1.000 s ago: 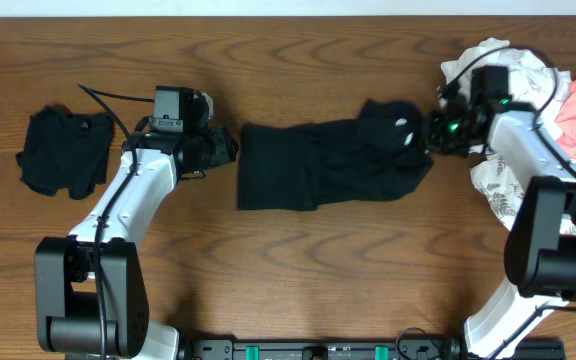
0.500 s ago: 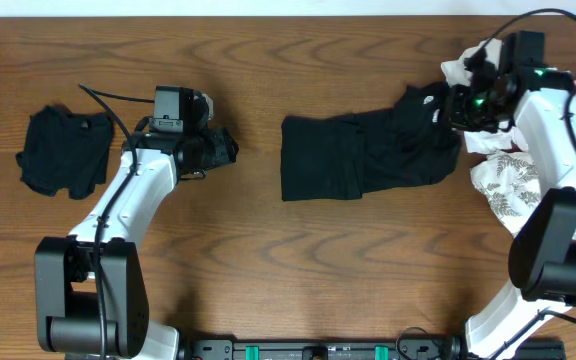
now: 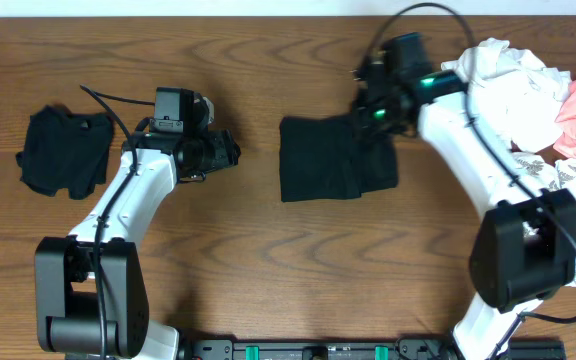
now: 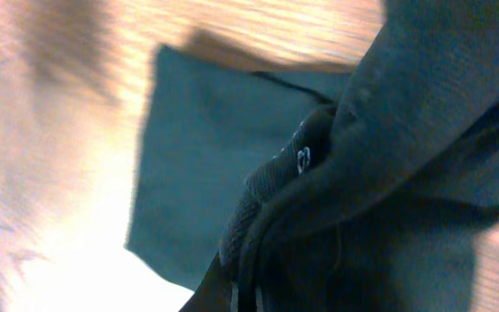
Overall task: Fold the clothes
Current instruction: 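Fold the right end leftward over the shirt with the right gripper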
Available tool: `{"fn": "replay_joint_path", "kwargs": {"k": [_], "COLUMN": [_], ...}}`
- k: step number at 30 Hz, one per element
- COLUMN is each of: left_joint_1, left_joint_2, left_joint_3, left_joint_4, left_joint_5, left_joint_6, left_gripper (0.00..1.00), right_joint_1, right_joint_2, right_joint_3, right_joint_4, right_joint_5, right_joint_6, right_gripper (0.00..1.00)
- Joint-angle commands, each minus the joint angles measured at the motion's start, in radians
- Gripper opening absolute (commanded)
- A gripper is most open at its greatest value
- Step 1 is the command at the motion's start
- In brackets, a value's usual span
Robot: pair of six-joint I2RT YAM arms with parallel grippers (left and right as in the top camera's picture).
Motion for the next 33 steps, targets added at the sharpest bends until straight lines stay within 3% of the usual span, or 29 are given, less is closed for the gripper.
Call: {"fn": "replay_joint_path", "kwargs": {"k": [1, 10, 20, 33], "left_joint_1": [0.001, 0.001, 0.001, 0.052], "left_joint_2": [0.0, 0.0, 0.0, -0.001], "left_joint_3": [0.011, 0.011, 0.011, 0.011], "left_joint_4": [-0.006, -0.011, -0.034, -0.053], "left_joint_5": [-0.006, -0.006, -0.042, -0.077], "left_joint_6": [0.013, 0.014, 0.059, 0.057], "left_gripper": [0.59, 0.59, 0.59, 0.59], "right_joint_1": [0.094, 0.227, 0.245, 0.239], "right_joint_2": [-0.023, 0.026, 0.068, 0.061], "right_joint_3": [0.025, 0.024, 0.035, 0.307], "right_joint_4": [0.028, 0.148, 0.192, -0.031], "right_joint_5": [0.052, 0.078, 0.069, 0.067], "right_joint_6": [0.098, 0.17, 0.171, 0.062], "right_gripper": [0.01, 0.01, 0.01, 0.01]}}
